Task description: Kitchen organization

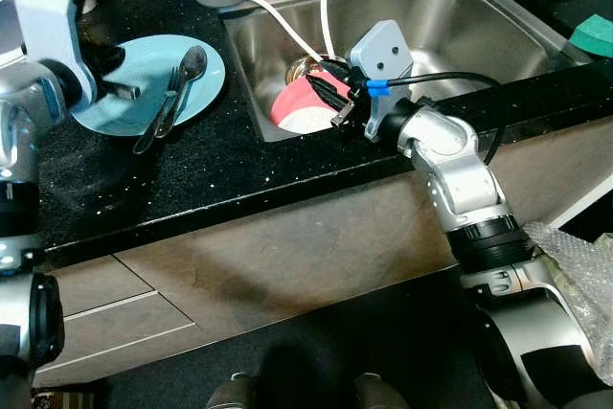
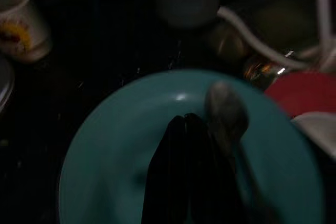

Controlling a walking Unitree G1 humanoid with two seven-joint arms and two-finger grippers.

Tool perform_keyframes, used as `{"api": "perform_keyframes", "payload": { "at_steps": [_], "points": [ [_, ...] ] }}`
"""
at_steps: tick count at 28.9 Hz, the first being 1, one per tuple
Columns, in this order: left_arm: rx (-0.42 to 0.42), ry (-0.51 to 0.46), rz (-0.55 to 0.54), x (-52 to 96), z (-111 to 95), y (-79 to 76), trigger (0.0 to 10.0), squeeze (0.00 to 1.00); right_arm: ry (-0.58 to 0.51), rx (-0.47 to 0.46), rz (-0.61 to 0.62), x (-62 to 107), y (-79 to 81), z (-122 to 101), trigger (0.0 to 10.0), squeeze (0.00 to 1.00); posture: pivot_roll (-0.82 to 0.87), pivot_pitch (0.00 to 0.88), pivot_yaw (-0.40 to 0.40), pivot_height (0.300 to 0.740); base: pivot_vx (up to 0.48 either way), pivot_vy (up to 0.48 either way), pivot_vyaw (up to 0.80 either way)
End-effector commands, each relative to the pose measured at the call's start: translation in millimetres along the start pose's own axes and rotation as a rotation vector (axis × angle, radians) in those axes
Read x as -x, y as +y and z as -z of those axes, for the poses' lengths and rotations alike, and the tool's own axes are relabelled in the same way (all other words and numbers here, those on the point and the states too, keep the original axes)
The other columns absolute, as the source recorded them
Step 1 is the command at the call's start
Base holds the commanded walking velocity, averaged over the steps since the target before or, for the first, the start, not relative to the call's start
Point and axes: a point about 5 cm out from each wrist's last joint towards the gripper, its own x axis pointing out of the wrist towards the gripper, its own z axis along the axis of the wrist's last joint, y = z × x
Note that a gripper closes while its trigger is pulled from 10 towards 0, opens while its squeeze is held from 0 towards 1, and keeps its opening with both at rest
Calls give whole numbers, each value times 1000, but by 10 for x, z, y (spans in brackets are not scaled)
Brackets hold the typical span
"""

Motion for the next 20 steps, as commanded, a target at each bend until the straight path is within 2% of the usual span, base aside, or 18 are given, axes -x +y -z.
{"api": "perform_keyframes", "payload": {
  "at_steps": [1, 4, 5, 6, 7, 9, 10, 12, 16, 20],
  "points": [
    [30, -31, 40, -1, -37, -47, 0, 0, -15, -25, 6, 4, 16, -12, 10000, 0, 56, 189, 49, 740, 0, 0, 0],
    [34, -25, 65, -12, -20, -99, 0, 0, -18, -29, 10, 7, 8, -16, 10000, 0, 55, 188, 52, 740, 0, 0, 0],
    [94, -53, 121, -17, -33, -162, 0, 0, -18, -30, 13, 11, 2, -16, 10000, 0, 54, 189, 53, 740, 0, 0, 0],
    [94, -53, 121, -17, -33, -162, 0, 0, -18, -30, 13, 11, 2, -16, 10000, 0, 54, 189, 53, 740, 0, 0, 0],
    [128, -72, 158, -15, -46, -196, 0, 0, -18, -30, 14, 13, 0, -16, 10000, 0, 54, 189, 53, 740, 0, 0, 0],
    [207, -180, 316, 36, -133, -314, 0, 0, -18, -31, 15, 20, -3, -14, 10000, 0, 54, 189, 54, 740, 0, 0, 0],
    [321, -287, 474, 125, -214, -401, 0, 0, -22, -35, 18, 26, -1, -17, 10000, 0, 54, 190, 56, 740, 0, 0, 0],
    [394, -329, 552, 181, -239, -435, 0, 0, -29, -40, 18, 29, 6, -27, 10000, 0, 53, 190, 57, 740, 0, 0, 0],
    [484, -378, 643, 251, -255, -463, 0, 0, -46, -46, 11, 26, 28, -51, 10000, 0, 50, 191, 58, 740, 0, 0, 0],
    [485, -366, 686, 279, -243, -501, 0, 0, -49, -47, 10, 24, 29, -58, 10000, 0, 51, 190, 56, 740, 0, 0, 0]
  ]
}}
